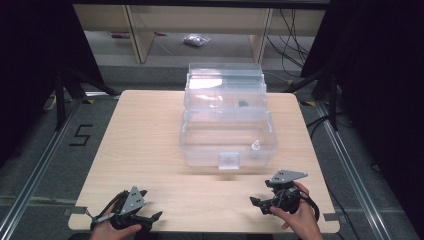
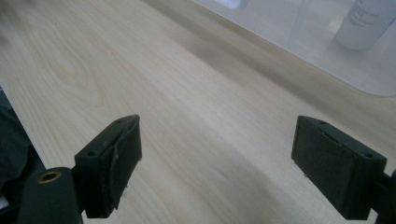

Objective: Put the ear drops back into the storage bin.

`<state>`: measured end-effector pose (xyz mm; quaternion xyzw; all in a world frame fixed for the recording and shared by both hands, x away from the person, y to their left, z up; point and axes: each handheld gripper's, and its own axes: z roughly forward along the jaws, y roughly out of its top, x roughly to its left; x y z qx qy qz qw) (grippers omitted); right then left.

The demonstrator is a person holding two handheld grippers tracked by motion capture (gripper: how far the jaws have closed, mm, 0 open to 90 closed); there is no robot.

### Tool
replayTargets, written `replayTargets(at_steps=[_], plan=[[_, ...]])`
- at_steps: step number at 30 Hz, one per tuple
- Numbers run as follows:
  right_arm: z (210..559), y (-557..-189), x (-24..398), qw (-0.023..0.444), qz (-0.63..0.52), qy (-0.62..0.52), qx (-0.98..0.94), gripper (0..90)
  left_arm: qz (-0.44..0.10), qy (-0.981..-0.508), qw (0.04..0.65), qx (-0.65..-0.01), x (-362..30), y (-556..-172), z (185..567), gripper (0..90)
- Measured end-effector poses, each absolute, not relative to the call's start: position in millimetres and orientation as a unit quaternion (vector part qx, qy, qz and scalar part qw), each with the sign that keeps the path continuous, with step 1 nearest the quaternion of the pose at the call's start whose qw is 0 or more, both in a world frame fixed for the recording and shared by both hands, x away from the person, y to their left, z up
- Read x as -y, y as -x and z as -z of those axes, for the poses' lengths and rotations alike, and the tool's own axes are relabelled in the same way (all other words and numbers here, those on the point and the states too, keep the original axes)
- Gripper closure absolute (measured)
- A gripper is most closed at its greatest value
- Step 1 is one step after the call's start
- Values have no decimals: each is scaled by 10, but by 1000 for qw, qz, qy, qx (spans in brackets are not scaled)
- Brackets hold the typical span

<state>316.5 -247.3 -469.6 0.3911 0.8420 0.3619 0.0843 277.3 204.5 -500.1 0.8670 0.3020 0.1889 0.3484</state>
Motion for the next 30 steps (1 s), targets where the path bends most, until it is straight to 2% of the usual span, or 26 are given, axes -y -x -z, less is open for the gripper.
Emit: replayTargets(at_steps=[4,8,9,20,29,30], plan=[[4759,-3164,2485,97,-364,-375,-847,168,-188,-865,351,-304,-2043,-2771,5003,158],[4759,-3089,2478,77,-343,-397,-848,164,-189,-865,352,-304,-2042,-2769,5003,158],[4791,-3105,2487,94,-357,-383,-847,164,-189,-865,352,-304,-2041,-2769,5003,158],[4816,-3040,2501,85,-341,-388,-852,164,-187,-863,353,-309,-2036,-2764,5008,158],[4800,-3044,2523,95,-347,-389,-848,164,-189,-865,349,-307,-2035,-2766,5005,158],[4805,-3069,2546,108,-349,-374,-852,164,-189,-865,349,-306,-2036,-2765,5005,158]])
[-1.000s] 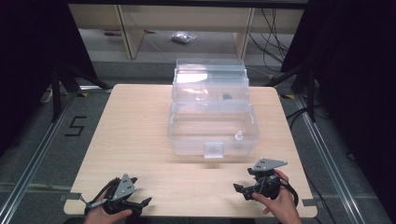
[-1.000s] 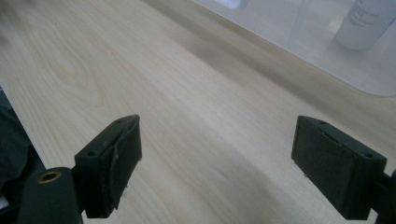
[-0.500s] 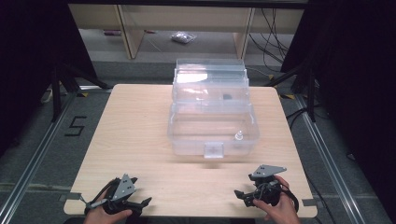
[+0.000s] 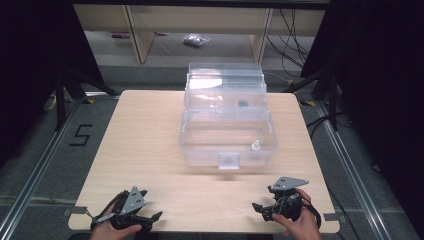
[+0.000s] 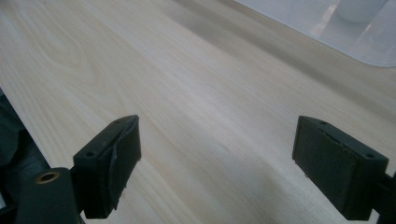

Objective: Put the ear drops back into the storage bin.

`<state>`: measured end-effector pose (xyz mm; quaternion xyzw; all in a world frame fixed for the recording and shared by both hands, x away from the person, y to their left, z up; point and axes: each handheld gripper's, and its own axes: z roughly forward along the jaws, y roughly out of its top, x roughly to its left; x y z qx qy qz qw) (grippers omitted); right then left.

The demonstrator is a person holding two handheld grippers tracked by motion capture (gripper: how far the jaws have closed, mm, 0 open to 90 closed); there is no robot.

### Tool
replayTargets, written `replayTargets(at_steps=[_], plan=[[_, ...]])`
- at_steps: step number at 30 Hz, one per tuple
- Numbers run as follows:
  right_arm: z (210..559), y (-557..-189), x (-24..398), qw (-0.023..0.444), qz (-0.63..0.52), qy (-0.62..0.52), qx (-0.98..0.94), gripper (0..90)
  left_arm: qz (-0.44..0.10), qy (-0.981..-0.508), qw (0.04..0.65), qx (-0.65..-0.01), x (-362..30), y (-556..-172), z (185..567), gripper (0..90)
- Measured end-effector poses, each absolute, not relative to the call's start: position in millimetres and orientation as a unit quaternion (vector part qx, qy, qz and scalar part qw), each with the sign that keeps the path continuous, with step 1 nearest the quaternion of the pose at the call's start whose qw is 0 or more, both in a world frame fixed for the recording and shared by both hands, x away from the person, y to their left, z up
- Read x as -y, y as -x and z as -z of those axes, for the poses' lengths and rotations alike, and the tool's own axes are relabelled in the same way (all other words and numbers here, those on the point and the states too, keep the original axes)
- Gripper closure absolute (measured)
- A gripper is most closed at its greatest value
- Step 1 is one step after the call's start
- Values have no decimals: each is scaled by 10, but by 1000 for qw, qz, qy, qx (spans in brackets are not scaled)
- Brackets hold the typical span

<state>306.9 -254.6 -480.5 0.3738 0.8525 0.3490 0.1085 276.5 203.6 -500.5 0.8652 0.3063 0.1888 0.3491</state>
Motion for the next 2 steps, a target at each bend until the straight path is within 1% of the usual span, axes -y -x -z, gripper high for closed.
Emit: replayTargets(at_steps=[2], plan=[[4791,-3053,2543,96,-347,-396,-845,164,-190,-865,352,-303,-2040,-2769,5001,158]])
